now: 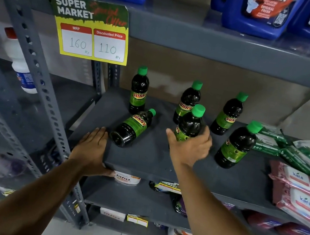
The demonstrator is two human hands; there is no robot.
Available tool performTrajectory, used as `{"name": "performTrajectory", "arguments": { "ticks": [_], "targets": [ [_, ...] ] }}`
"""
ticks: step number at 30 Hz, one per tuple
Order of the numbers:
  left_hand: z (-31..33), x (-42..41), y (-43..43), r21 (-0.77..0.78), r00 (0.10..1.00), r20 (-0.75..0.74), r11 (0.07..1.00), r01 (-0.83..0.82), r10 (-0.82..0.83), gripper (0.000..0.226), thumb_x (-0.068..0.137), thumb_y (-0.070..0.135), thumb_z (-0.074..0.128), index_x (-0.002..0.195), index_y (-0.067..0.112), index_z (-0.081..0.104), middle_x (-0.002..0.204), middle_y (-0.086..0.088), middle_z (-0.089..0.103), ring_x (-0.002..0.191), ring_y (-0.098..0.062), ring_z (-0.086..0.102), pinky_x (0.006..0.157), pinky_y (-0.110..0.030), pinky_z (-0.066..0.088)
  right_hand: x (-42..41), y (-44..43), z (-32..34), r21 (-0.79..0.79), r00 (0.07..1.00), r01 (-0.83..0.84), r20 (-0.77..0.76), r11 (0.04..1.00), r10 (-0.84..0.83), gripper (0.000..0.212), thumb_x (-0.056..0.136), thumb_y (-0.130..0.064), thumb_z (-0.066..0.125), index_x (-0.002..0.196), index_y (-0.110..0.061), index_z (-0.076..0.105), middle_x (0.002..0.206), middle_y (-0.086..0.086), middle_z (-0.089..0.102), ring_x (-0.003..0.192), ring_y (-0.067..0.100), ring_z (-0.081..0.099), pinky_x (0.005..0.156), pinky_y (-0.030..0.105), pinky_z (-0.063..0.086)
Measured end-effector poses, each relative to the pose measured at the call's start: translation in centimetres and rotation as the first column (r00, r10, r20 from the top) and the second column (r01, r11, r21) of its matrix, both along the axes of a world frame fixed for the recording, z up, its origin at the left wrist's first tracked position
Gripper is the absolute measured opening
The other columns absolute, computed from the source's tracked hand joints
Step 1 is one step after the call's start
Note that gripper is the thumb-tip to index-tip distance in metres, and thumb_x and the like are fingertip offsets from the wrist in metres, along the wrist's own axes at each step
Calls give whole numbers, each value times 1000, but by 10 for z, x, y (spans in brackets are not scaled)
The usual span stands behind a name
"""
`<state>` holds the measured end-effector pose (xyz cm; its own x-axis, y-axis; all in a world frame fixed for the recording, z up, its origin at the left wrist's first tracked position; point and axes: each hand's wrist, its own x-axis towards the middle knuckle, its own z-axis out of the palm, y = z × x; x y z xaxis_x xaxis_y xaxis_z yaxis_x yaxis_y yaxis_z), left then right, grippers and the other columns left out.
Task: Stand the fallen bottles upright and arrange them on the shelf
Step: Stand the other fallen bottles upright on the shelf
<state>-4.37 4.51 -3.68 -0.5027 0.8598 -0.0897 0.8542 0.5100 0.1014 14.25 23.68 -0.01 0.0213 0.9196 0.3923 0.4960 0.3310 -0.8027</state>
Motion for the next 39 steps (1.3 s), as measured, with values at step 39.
{"name": "performTrajectory", "arguments": {
  "ticks": [39],
  "targets": [
    [0,-12,3,0,991,-103,997,81,-81,141,56,86,59,151,3,-5,162,-16,-5,149,-28,-4,119,-39,-2,-130,-58,29,-279,929,-336,-253,900,269,93,62,-9,88,140,-8,37,130,15,35,116,28,44,97,24,37]
  ]
}}
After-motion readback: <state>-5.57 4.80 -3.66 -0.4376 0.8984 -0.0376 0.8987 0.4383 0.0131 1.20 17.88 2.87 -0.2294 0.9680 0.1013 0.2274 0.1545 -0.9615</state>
